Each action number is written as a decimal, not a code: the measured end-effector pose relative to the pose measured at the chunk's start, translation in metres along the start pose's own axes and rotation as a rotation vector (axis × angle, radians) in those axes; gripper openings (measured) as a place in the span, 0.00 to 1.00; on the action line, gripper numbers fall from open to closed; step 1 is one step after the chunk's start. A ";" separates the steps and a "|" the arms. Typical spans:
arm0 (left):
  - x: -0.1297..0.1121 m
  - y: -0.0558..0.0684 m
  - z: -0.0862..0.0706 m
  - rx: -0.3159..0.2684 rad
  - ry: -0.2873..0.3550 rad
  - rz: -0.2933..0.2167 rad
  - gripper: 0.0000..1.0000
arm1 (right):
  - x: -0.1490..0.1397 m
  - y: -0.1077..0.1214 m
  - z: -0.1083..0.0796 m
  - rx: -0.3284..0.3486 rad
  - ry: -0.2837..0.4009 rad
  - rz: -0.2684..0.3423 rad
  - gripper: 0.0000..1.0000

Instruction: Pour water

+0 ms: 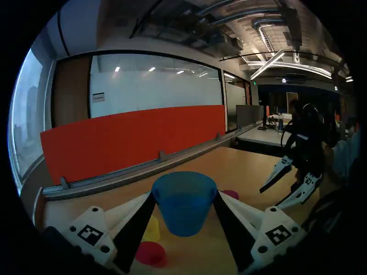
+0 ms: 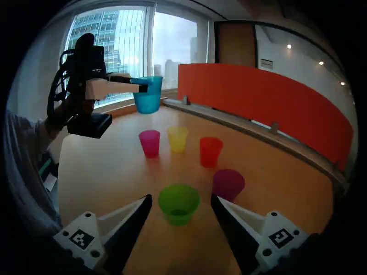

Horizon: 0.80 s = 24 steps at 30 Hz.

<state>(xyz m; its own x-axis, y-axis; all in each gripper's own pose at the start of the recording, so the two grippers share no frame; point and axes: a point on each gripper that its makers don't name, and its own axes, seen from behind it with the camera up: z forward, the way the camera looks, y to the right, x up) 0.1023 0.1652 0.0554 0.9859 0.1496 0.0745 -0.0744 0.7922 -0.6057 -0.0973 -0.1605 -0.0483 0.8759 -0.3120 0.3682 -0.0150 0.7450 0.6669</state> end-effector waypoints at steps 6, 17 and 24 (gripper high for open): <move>0.010 -0.003 -0.009 0.014 0.032 -0.016 0.87 | -0.020 -0.003 0.012 0.016 -0.048 -0.006 0.99; 0.018 -0.007 -0.028 0.031 0.056 -0.010 0.87 | -0.049 -0.006 0.037 0.024 -0.112 -0.022 0.99; 0.022 -0.007 -0.038 0.039 0.066 -0.006 0.87 | -0.055 -0.003 0.055 0.017 -0.129 -0.026 0.99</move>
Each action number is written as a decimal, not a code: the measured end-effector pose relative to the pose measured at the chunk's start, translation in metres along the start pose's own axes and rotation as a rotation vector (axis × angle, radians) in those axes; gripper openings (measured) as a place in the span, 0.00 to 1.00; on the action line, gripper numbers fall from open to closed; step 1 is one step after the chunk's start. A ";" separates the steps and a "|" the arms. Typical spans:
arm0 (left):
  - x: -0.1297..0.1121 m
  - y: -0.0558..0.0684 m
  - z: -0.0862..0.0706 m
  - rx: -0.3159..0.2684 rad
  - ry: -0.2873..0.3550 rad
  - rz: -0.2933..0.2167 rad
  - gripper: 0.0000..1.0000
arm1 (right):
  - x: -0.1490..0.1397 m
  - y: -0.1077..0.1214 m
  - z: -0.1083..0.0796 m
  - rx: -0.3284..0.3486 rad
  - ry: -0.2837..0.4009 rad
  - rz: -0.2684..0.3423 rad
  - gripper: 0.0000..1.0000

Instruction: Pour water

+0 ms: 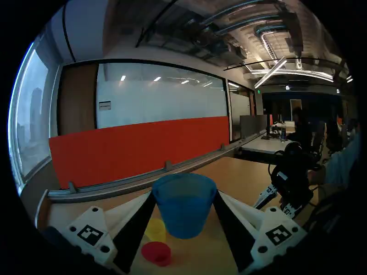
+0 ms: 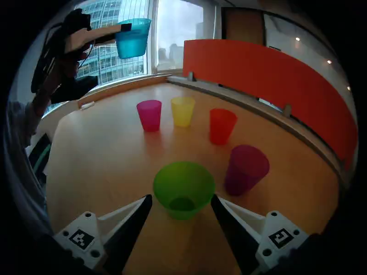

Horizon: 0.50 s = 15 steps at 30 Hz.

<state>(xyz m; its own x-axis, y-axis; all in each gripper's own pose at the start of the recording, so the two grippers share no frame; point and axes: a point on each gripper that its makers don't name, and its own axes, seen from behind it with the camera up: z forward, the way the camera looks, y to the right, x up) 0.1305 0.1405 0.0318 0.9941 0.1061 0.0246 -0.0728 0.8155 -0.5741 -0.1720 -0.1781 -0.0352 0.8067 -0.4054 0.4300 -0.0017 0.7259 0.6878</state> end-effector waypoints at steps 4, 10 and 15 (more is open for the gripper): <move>0.000 -0.002 -0.004 0.005 -0.001 0.000 0.87 | 0.000 0.000 0.009 -0.004 -0.005 0.011 0.99; -0.001 -0.004 -0.008 0.011 -0.001 -0.004 0.87 | 0.003 0.002 0.019 -0.009 0.004 0.024 0.99; -0.002 -0.005 -0.010 0.009 -0.002 -0.009 0.87 | 0.001 0.005 0.024 -0.021 0.002 0.021 0.95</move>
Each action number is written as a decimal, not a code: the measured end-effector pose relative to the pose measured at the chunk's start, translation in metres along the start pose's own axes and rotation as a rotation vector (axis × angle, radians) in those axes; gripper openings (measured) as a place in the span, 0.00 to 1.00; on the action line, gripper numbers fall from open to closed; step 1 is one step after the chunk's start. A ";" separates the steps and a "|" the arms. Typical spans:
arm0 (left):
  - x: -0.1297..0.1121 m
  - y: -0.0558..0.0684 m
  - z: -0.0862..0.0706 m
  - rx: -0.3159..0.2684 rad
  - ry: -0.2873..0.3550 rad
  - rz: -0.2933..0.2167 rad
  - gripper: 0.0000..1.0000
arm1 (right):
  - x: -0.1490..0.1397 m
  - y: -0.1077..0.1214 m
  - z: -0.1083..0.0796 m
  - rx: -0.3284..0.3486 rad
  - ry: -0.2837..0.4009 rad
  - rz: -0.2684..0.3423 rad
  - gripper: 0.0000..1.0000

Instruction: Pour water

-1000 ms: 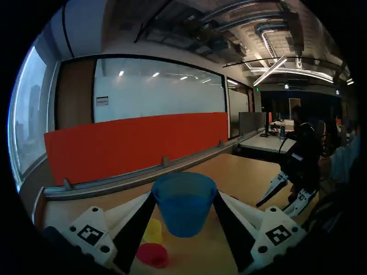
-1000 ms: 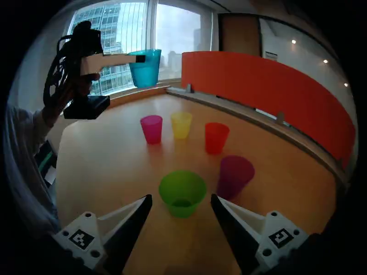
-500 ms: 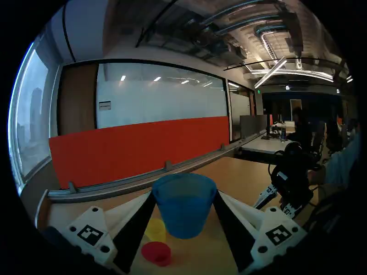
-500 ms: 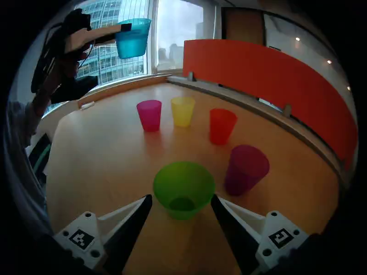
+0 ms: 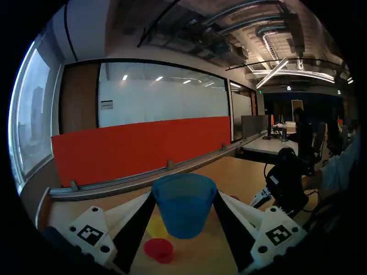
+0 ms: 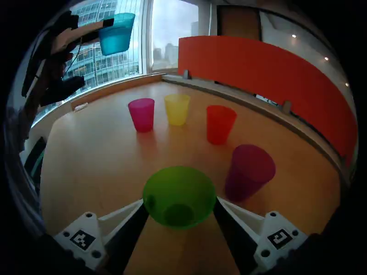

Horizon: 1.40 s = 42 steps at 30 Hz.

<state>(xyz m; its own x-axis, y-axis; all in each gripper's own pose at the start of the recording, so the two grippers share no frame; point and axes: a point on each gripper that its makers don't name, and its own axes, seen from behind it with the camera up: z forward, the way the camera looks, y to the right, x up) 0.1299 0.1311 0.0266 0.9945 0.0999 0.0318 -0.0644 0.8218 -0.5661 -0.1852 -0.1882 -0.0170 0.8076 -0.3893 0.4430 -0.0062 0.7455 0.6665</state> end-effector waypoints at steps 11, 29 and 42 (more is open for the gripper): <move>-0.006 0.001 -0.003 -0.003 -0.009 -0.003 0.87 | -0.002 0.000 0.001 -0.005 0.013 -0.023 0.88; -0.005 0.000 -0.007 0.006 -0.001 -0.006 0.87 | 0.064 -0.014 -0.023 -0.007 0.195 -0.027 0.88; -0.004 -0.001 -0.007 0.007 0.014 -0.025 0.87 | 0.128 -0.023 -0.048 -0.003 0.377 -0.029 0.88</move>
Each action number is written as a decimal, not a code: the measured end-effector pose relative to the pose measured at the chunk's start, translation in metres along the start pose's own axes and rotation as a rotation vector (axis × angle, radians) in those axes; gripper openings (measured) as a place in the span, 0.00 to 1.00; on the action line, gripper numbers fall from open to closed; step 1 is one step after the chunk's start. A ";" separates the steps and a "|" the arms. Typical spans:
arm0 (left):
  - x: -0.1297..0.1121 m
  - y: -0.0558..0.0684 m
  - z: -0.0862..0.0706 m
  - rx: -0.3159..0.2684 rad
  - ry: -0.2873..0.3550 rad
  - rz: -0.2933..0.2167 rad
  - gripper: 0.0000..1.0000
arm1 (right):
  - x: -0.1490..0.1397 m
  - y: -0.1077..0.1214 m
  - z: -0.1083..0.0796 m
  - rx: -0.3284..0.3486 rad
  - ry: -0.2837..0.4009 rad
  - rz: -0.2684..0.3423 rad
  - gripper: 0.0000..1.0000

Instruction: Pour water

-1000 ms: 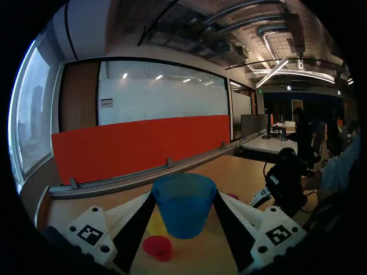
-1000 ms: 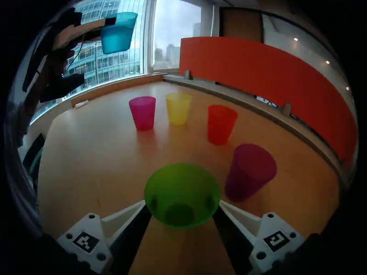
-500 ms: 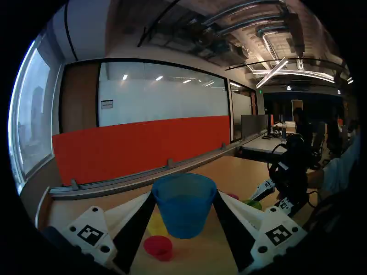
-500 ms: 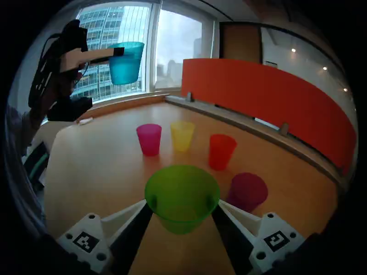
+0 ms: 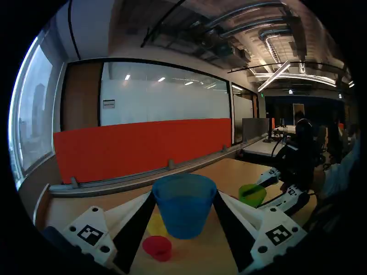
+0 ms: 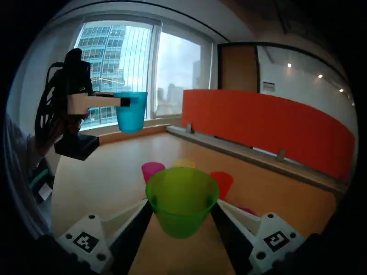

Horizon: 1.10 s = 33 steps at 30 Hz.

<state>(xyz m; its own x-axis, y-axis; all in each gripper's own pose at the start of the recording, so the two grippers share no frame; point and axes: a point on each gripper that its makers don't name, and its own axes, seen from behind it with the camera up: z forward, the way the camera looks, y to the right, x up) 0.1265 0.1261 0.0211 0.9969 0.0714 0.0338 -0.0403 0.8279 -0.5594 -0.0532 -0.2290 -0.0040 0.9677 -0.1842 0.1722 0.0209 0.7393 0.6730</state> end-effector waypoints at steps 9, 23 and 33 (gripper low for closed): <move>0.001 0.002 -0.002 -0.007 0.004 -0.002 0.87 | 0.038 0.001 -0.002 -0.003 0.106 -0.004 0.88; 0.005 0.002 0.001 -0.012 0.017 0.019 0.87 | 0.069 -0.001 -0.001 0.004 0.175 -0.004 0.88; 0.017 0.000 0.002 -0.010 0.056 0.048 0.87 | 0.077 -0.006 0.001 0.031 0.185 -0.006 0.87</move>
<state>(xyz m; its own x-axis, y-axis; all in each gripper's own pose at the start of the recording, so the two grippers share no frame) 0.1437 0.1286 0.0228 0.9960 0.0798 -0.0399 -0.0883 0.8189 -0.5671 0.0207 -0.2481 0.0061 0.9973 -0.0637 0.0351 0.0214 0.7175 0.6962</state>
